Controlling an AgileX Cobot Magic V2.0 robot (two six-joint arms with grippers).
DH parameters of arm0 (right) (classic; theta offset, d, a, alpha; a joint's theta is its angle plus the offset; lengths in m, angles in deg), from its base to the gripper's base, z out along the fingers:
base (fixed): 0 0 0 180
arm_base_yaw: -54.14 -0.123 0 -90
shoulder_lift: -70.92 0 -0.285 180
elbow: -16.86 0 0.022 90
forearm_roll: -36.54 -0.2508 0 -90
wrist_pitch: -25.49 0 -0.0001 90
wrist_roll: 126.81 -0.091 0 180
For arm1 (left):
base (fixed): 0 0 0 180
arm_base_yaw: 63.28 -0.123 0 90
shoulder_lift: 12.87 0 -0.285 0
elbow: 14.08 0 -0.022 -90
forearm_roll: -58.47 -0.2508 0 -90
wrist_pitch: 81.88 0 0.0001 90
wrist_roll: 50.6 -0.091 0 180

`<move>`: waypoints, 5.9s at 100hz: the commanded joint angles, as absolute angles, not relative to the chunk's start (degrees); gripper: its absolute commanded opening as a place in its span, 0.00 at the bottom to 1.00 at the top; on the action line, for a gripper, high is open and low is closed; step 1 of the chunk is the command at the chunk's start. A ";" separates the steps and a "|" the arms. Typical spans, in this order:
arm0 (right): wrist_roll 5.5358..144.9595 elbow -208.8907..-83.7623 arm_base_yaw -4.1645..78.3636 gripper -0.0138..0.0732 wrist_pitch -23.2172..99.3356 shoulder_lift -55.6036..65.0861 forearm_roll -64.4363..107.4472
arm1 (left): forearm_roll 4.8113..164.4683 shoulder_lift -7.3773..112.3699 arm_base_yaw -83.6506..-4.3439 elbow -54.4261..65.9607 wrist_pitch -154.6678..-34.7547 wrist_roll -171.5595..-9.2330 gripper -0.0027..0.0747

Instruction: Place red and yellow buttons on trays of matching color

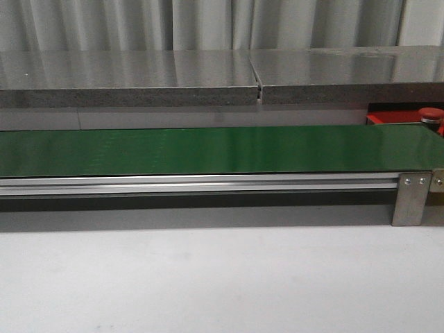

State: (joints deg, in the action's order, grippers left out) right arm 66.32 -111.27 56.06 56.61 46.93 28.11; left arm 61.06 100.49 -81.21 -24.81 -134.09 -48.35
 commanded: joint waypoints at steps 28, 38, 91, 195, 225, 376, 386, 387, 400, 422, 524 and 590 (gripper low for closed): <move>66.75 -112.76 56.00 0.08 52.41 46.44 27.52 | 63.66 94.82 -81.59 -26.78 -126.79 -45.26 0.72; 66.75 -112.76 56.00 0.08 52.41 46.44 27.52 | 63.66 94.82 -82.41 -27.00 -124.69 -43.39 0.72; 66.75 -112.76 56.00 0.08 52.41 46.44 27.52 | 63.64 109.90 -87.05 -45.46 -137.22 -33.78 0.72; 66.75 -112.76 56.00 0.08 52.41 46.44 27.52 | 63.89 125.95 -87.05 -61.47 -145.99 -28.40 0.50; 66.75 -112.76 56.00 0.08 52.41 46.44 27.52 | 63.89 125.95 -87.05 -61.47 -145.70 -28.40 0.32; 66.75 -112.76 56.00 0.08 52.36 46.44 27.52 | 64.42 98.10 -79.82 -41.41 -150.03 -32.31 0.32; 66.75 -112.76 56.00 0.08 52.36 46.44 27.52 | 64.63 97.42 -79.82 -39.31 -147.90 -33.18 0.32; 66.75 -112.76 56.00 0.08 52.36 46.44 27.52 | 64.77 97.42 -79.82 -39.06 -147.62 -33.30 0.32; 66.75 -112.76 56.00 0.08 52.36 46.44 27.52 | 64.88 97.42 -79.59 -36.42 -145.65 -33.48 0.32; 66.75 -112.76 56.00 0.08 52.36 46.44 27.52 | 64.74 97.42 -79.49 -30.05 -139.82 -34.83 0.32; 66.75 -112.76 56.00 0.08 52.36 46.44 27.52 | 64.54 85.96 -73.96 -24.88 -131.53 -49.29 0.15; 66.75 -112.76 56.00 0.08 52.36 46.44 27.52 | 73.40 65.79 -63.76 -0.41 -118.30 -62.91 0.01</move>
State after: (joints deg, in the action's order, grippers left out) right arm 66.32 -111.27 56.06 56.61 46.93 27.97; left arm 71.93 69.54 -65.04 -1.56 -122.83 -62.39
